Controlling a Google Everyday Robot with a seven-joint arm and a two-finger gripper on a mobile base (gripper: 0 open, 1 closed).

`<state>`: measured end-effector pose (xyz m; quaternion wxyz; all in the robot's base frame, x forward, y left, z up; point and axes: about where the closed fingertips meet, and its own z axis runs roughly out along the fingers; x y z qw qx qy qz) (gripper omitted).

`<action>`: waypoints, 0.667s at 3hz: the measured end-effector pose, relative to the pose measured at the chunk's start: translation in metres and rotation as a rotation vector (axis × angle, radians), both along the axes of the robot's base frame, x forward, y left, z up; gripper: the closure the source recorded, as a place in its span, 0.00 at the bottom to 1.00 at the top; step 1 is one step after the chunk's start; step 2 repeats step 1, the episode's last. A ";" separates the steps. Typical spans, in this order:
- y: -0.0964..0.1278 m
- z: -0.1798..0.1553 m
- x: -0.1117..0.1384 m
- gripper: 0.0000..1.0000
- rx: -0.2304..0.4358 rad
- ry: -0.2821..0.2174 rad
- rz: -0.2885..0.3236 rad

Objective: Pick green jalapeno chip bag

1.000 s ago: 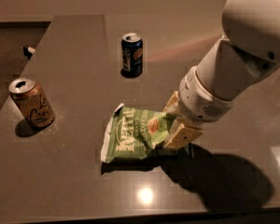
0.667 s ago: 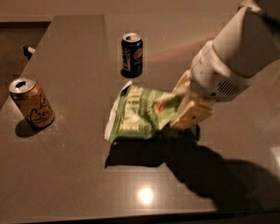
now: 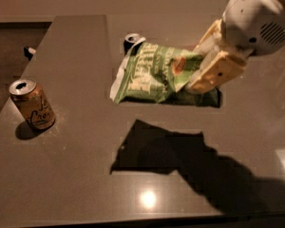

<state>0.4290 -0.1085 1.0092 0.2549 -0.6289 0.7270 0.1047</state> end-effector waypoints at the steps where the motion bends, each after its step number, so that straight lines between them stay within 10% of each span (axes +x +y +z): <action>1: -0.002 0.014 0.002 1.00 0.010 -0.023 -0.007; 2: -0.002 0.014 0.002 1.00 0.010 -0.023 -0.007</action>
Offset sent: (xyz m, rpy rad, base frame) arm 0.0000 0.0000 0.0000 0.0000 0.0000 0.0000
